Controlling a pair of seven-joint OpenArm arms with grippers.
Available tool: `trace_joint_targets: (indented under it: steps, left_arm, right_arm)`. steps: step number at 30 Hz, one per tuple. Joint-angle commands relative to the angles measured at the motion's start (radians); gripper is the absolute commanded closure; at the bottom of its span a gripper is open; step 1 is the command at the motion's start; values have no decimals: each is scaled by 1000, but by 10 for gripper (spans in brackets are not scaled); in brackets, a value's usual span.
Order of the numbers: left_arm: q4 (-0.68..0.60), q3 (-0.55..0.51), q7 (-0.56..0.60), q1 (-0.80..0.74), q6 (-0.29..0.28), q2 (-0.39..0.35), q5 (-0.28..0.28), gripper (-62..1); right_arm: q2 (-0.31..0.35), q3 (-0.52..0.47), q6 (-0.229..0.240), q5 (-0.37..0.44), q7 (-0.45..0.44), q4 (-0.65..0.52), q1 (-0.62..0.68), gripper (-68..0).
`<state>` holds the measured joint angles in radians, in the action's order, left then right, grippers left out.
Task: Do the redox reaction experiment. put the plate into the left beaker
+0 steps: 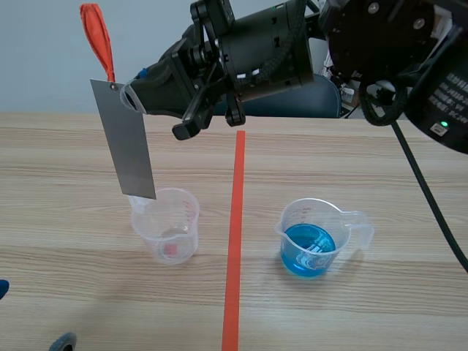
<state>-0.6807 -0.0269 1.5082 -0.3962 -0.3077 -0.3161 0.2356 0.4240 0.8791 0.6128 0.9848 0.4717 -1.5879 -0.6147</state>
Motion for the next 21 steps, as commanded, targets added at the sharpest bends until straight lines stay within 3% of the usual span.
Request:
trace_joint_targets:
  steps: [1, 18, 21]
  left_arm:
    - [-14, -3, 43, 0, 0, 0, -6, -623]
    - [-14, -3, 43, 0, 0, 0, -6, -623]
    - [-14, -3, 43, 0, 0, 0, -6, -623]
  right_arm:
    - [-3, -8, -4, 18, -19, -8, -25, -6]
    - [5, -8, -4, 13, -13, -8, -16, -6]
    - [5, -8, -5, 13, 25, -8, -6, -6]
